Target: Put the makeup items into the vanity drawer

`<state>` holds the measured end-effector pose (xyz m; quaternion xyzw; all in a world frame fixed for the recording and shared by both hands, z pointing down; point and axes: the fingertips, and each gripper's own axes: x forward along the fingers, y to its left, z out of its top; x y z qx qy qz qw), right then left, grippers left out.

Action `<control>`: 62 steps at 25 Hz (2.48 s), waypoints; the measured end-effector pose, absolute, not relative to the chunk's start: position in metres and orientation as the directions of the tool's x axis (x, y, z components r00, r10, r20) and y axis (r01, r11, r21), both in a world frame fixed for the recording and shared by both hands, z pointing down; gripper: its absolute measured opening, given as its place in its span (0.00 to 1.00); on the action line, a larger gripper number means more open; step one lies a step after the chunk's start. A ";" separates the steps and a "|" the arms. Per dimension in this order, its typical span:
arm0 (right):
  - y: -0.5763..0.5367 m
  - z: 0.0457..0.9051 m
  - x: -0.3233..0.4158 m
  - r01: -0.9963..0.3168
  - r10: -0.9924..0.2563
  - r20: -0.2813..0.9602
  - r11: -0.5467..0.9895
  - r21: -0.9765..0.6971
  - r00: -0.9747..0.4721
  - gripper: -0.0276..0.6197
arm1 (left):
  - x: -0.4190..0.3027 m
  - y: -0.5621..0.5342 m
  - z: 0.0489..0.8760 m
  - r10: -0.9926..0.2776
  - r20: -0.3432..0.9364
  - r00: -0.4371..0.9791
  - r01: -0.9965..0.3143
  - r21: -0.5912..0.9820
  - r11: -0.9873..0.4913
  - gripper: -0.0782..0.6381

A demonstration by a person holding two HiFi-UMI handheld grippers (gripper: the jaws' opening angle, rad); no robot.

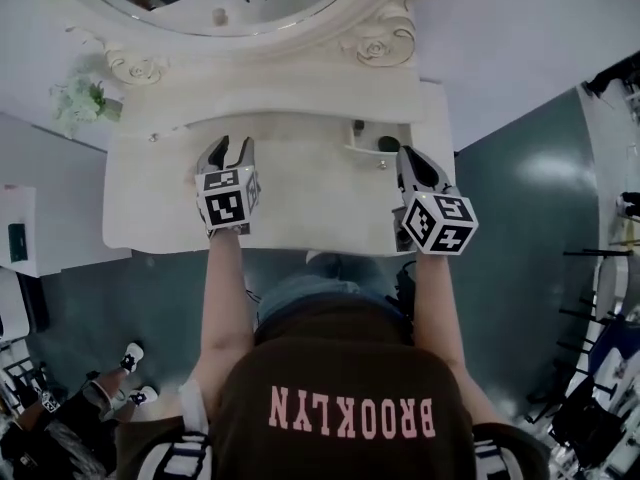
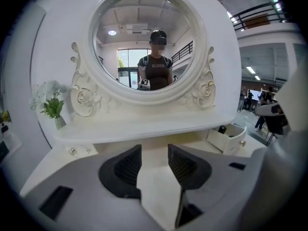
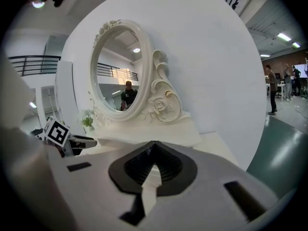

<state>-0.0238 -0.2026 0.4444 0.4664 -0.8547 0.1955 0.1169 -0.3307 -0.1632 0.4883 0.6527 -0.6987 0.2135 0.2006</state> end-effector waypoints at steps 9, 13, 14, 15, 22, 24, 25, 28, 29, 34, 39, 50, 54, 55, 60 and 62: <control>-0.198 0.453 -0.085 -0.772 -0.670 0.397 0.601 -0.205 -0.627 0.03 | -0.395 -0.122 0.494 -0.812 0.552 -0.191 -0.978 -0.035 0.207 0.33; -0.197 0.453 -0.108 -0.741 -0.639 0.399 0.642 -0.194 -0.658 0.03 | -0.417 -0.107 0.495 -0.800 0.550 -0.240 -0.965 -0.041 0.260 0.35; -0.197 0.453 -0.113 -0.734 -0.631 0.400 0.651 -0.193 -0.665 0.03 | -0.422 -0.103 0.496 -0.796 0.550 -0.252 -0.961 -0.045 0.272 0.36; -0.197 0.454 -0.119 -0.725 -0.621 0.401 0.661 -0.192 -0.673 0.03 | -0.427 -0.099 0.497 -0.792 0.551 -0.264 -0.957 -0.049 0.285 0.37; -0.188 0.463 -0.152 -0.665 -0.554 0.423 0.725 -0.179 -0.717 0.03 | -0.452 -0.072 0.516 -0.749 0.587 -0.306 -0.938 -0.049 0.344 0.40; -0.184 0.467 -0.157 -0.652 -0.538 0.433 0.739 -0.170 -0.723 0.03 | -0.454 -0.066 0.525 -0.736 0.602 -0.309 -0.934 -0.047 0.354 0.40; -0.182 0.469 -0.158 -0.648 -0.533 0.437 0.743 -0.168 -0.724 0.03 | -0.455 -0.064 0.530 -0.730 0.610 -0.308 -0.934 -0.047 0.355 0.40; -0.178 0.478 -0.159 -0.644 -0.524 0.447 0.745 -0.173 -0.725 0.03 | -0.455 -0.061 0.547 -0.711 0.637 -0.298 -0.936 -0.051 0.347 0.40; -0.177 0.481 -0.158 -0.645 -0.521 0.453 0.744 -0.175 -0.724 0.03 | -0.455 -0.061 0.552 -0.705 0.645 -0.294 -0.938 -0.052 0.344 0.40; -0.176 0.490 -0.154 -0.650 -0.514 0.474 0.739 -0.179 -0.715 0.03 | -0.456 -0.062 0.568 -0.683 0.674 -0.281 -0.938 -0.043 0.344 0.40; -0.177 0.499 -0.148 -0.664 -0.519 0.490 0.725 -0.181 -0.701 0.03 | -0.458 -0.065 0.576 -0.676 0.676 -0.293 -0.937 -0.065 0.342 0.39; -0.173 0.496 -0.140 -0.667 -0.520 0.491 0.722 -0.184 -0.699 0.03 | -0.454 -0.058 0.566 -0.684 0.660 -0.310 -0.931 -0.066 0.359 0.29; -0.171 0.485 -0.133 -0.665 -0.523 0.481 0.723 -0.188 -0.704 0.03 | -0.448 -0.055 0.556 -0.687 0.655 -0.315 -0.931 -0.071 0.359 0.29; -0.171 0.483 -0.132 -0.665 -0.523 0.479 0.722 -0.189 -0.705 0.03 | -0.446 -0.055 0.554 -0.687 0.653 -0.317 -0.930 -0.073 0.360 0.29; -0.170 0.469 -0.129 -0.654 -0.522 0.464 0.733 -0.184 -0.716 0.03 | -0.439 -0.056 0.540 -0.696 0.642 -0.320 -0.930 -0.074 0.359 0.29; -0.171 0.463 -0.126 -0.652 -0.523 0.459 0.735 -0.183 -0.718 0.03 | -0.437 -0.055 0.534 -0.699 0.637 -0.325 -0.929 -0.074 0.364 0.29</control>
